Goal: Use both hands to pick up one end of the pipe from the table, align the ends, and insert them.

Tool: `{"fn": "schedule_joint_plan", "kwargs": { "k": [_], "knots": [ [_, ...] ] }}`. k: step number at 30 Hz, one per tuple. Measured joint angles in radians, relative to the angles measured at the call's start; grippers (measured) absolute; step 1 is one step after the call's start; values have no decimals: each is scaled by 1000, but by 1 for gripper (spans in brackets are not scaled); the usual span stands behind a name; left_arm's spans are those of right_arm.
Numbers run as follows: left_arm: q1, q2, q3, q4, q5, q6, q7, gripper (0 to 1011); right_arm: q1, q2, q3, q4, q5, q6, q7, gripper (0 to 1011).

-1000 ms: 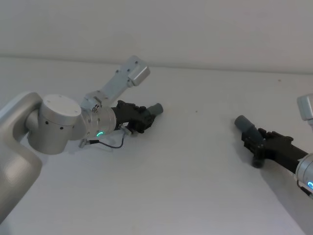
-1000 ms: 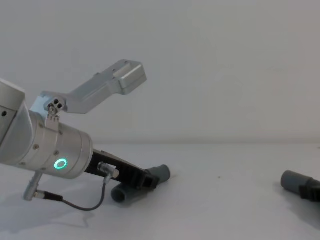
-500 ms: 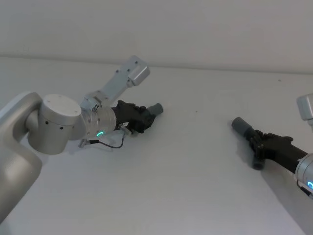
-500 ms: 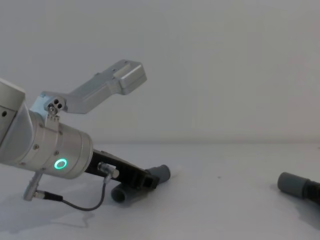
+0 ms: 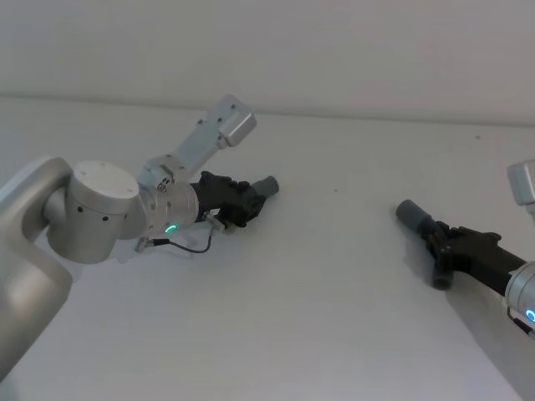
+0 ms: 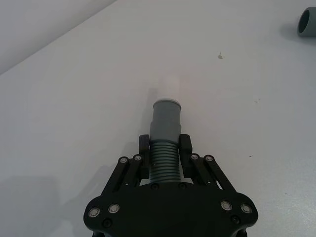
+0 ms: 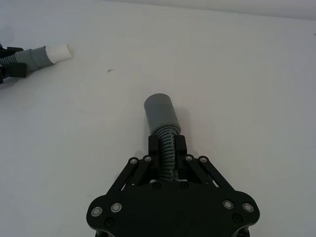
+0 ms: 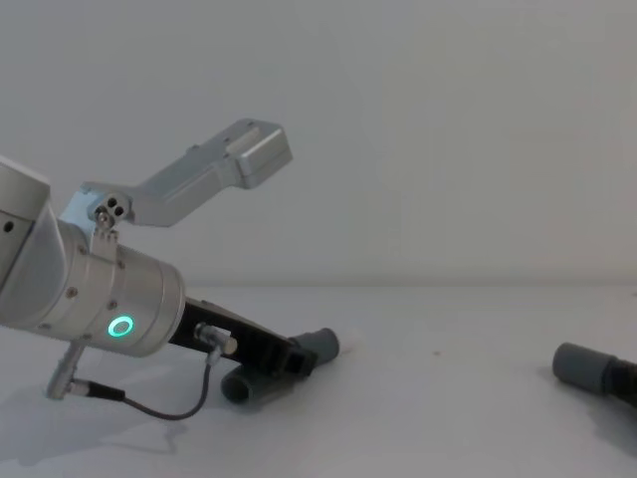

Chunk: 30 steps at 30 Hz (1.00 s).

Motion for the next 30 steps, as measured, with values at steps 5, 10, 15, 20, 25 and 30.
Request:
{"fn": "schedule_joint_plan", "kwargs": {
  "k": [5, 10, 15, 20, 25, 30],
  "knots": [
    [0, 0, 0, 0, 0, 0, 0, 345, -1, 2, -2, -3, -2, -13, 0, 183],
    [0, 0, 0, 0, 2, -2, -1, 345, -3, 3, -2, -12, -15, -50, 4, 182],
    [-6, 4, 1, -4, 10, -15, -7, 345, -4, 5, -1, -24, -28, -91, 13, 182],
    [-17, 10, 3, -13, 19, -36, -18, 345, -2, 12, 8, -37, -33, -141, 37, 182],
    [-37, 23, 6, -27, 28, -64, -43, 345, 5, 27, 17, -41, -28, -186, 78, 182],
    [-61, 42, 11, -38, 32, -99, -85, 345, 17, 53, 27, -38, -8, -236, 145, 182]
  ]
}}
